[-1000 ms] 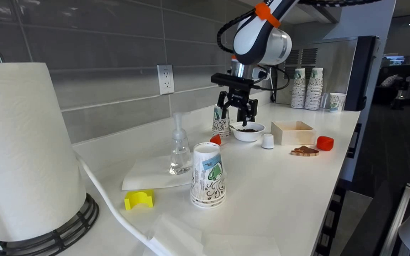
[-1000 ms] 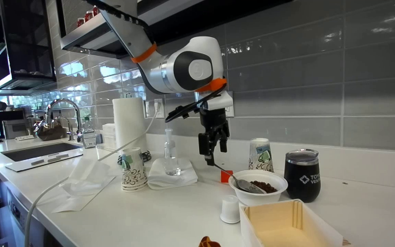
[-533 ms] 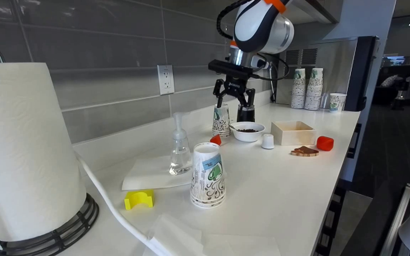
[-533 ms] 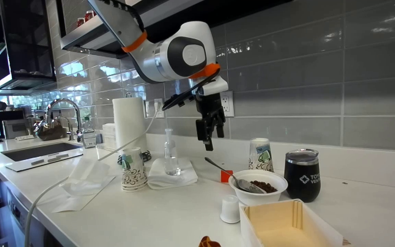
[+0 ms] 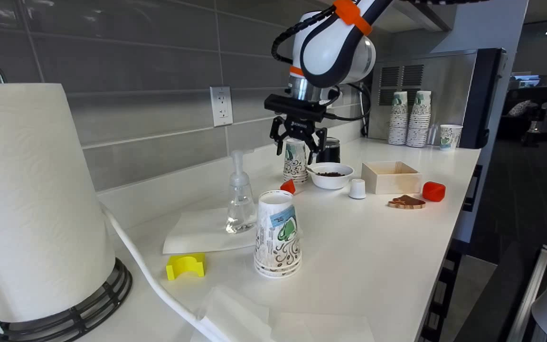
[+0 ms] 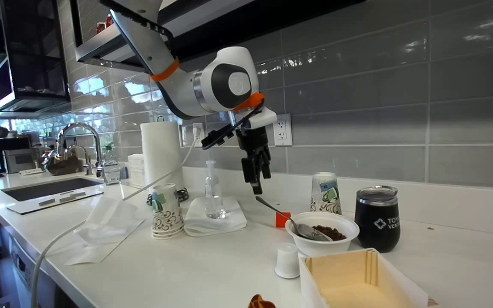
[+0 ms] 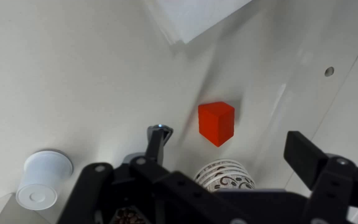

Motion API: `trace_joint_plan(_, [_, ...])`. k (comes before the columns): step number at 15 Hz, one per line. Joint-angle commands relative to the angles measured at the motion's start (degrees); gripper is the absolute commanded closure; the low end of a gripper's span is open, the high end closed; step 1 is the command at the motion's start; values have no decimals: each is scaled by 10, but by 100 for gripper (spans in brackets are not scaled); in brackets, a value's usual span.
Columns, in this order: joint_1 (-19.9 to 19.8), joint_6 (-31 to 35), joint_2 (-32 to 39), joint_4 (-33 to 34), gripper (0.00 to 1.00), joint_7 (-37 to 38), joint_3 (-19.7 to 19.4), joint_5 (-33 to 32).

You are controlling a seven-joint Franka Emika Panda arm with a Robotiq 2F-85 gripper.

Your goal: Stir the contents of the white bowl using the knife shovel. Then, pick up the orange objects and place them in the box.

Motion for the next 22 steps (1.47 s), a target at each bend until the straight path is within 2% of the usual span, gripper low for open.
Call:
trace_joint_plan(1, [12, 10, 49, 51, 0, 16, -10, -47])
trace_joint_plan(7, [39, -30, 121, 134, 0, 24, -41, -90])
trace_joint_plan(12, [56, -76, 168, 179, 0, 10, -62, -83])
trace_joint_plan(22, [61, -85, 218, 191, 0, -5, -72, -66])
